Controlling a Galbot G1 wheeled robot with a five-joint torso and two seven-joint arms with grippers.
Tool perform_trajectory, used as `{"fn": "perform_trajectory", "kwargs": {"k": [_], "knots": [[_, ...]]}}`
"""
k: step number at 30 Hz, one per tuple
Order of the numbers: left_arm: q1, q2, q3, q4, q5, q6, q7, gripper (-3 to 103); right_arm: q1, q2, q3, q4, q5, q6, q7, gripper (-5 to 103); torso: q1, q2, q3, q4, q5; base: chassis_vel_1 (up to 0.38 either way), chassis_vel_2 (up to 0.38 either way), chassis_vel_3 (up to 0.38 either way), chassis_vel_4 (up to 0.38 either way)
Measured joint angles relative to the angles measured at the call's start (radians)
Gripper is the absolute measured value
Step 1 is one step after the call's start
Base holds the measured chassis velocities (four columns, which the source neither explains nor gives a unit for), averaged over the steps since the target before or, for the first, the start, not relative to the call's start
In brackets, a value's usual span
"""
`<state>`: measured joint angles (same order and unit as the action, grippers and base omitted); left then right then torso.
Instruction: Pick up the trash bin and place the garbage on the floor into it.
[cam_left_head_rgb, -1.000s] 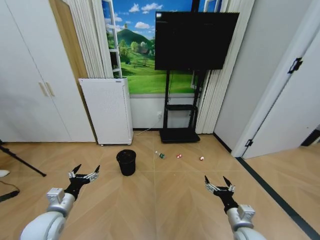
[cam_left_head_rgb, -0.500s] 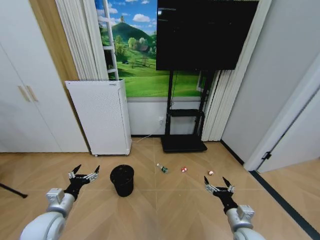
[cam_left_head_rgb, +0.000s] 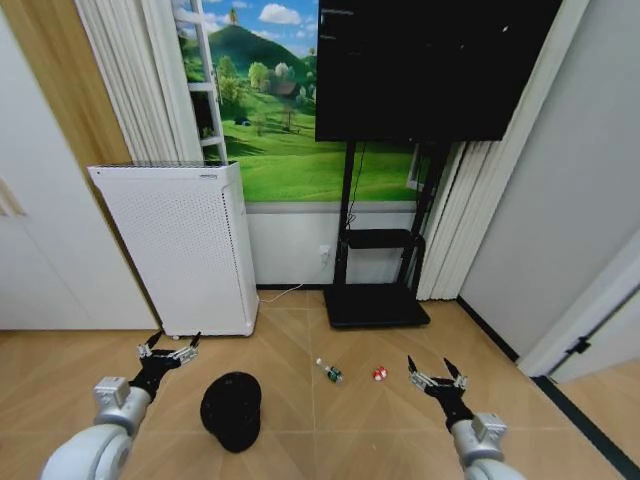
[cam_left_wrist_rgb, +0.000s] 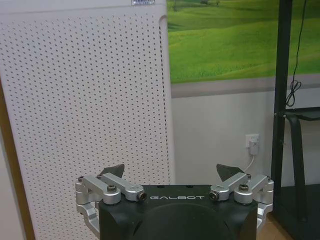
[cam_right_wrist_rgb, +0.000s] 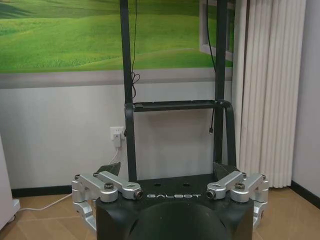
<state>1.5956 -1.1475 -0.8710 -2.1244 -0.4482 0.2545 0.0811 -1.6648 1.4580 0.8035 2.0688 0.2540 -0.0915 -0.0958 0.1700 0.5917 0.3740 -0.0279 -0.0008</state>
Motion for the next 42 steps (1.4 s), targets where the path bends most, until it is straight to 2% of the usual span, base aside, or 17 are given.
{"fn": "perform_trajectory", "kwargs": {"k": [1,3,4,6,15,33,42], "knots": [[0.005,0.000,0.000,-0.006,0.002,0.013,-0.004,100,-0.001,0.000,0.000,0.005,0.004,-0.002,0.001,100,0.000,0.000,0.000,0.0004,0.0016,-0.288,0.284,0.301,-0.228],[0.007,0.000,0.001,-0.011,0.002,0.020,-0.007,100,-0.002,0.000,0.000,0.008,0.005,-0.004,0.002,100,0.000,-0.001,-0.001,0.0001,0.0016,-0.288,0.195,0.205,-0.228],[0.010,-0.001,0.002,-0.017,0.003,0.030,-0.016,100,-0.002,0.000,0.000,0.012,0.006,-0.006,0.003,100,-0.001,-0.004,-0.003,0.0001,0.0000,-0.209,0.195,0.079,-0.145],[0.010,-0.001,0.003,-0.020,0.003,0.036,-0.021,100,-0.005,0.000,-0.001,0.017,0.006,-0.009,0.003,100,-0.005,-0.012,-0.007,-0.0001,0.0013,-0.070,0.075,0.053,-0.007],[0.016,-0.003,0.004,-0.027,0.008,0.048,-0.025,100,-0.008,0.003,-0.007,0.026,0.005,-0.018,0.004,100,-0.019,-0.042,-0.026,0.0003,0.0006,0.034,-0.035,-0.044,0.024],[0.010,-0.010,0.014,-0.027,0.020,0.052,-0.051,100,0.004,-0.011,-0.006,-0.011,0.031,-0.014,0.005,100,-0.052,-0.130,-0.079,0.0000,0.0008,0.000,0.000,0.000,0.000],[-0.017,-0.006,0.027,0.034,0.044,0.037,-0.048,100,0.068,0.008,-0.003,-0.114,0.033,0.012,-0.009,100,-0.068,-0.172,-0.105,0.0001,0.0009,0.000,0.000,0.000,0.000]]}}
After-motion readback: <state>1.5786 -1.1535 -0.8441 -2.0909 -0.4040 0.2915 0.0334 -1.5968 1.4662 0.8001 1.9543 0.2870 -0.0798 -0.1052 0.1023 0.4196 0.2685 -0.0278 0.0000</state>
